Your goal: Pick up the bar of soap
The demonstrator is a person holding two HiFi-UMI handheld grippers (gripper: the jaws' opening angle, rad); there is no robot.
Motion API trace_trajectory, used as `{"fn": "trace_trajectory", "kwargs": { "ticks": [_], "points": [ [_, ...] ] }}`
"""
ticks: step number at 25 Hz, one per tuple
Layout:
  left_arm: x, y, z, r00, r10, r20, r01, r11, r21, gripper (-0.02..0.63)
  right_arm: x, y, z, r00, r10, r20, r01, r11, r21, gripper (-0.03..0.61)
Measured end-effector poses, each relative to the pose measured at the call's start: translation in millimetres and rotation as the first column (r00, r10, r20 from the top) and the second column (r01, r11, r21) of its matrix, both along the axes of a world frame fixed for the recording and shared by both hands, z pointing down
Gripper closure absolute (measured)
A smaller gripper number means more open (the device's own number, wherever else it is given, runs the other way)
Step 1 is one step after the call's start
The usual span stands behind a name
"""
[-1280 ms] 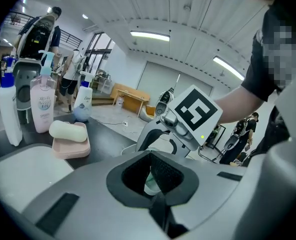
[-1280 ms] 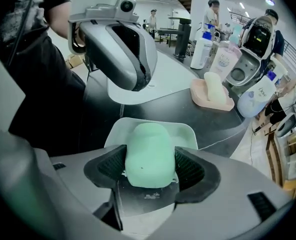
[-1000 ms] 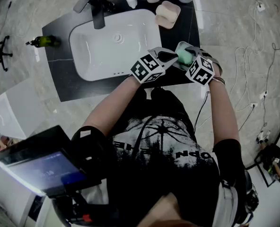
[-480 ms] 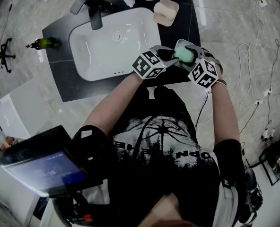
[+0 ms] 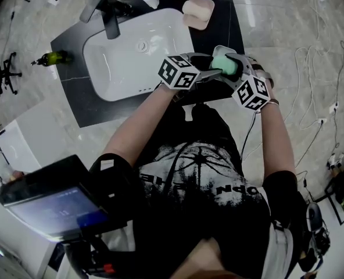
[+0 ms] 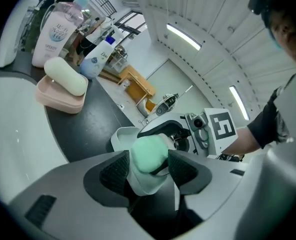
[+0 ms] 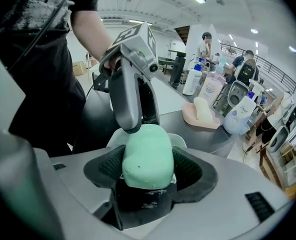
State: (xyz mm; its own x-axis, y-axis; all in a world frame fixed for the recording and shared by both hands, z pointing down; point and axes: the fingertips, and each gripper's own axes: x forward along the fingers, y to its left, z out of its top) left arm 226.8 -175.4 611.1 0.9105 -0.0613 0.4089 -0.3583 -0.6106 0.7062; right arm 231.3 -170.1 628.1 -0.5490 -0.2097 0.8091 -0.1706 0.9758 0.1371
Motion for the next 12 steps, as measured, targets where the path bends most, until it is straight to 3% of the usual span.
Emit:
{"fn": "trace_trajectory", "kwargs": {
  "ticks": [12],
  "points": [
    [12.8, -9.4, -22.0, 0.984, -0.073, -0.163, 0.053, 0.991, -0.125, 0.367, -22.2, -5.7, -29.5, 0.996, -0.053, 0.065, 0.048, 0.996, 0.082, 0.288]
  ]
}}
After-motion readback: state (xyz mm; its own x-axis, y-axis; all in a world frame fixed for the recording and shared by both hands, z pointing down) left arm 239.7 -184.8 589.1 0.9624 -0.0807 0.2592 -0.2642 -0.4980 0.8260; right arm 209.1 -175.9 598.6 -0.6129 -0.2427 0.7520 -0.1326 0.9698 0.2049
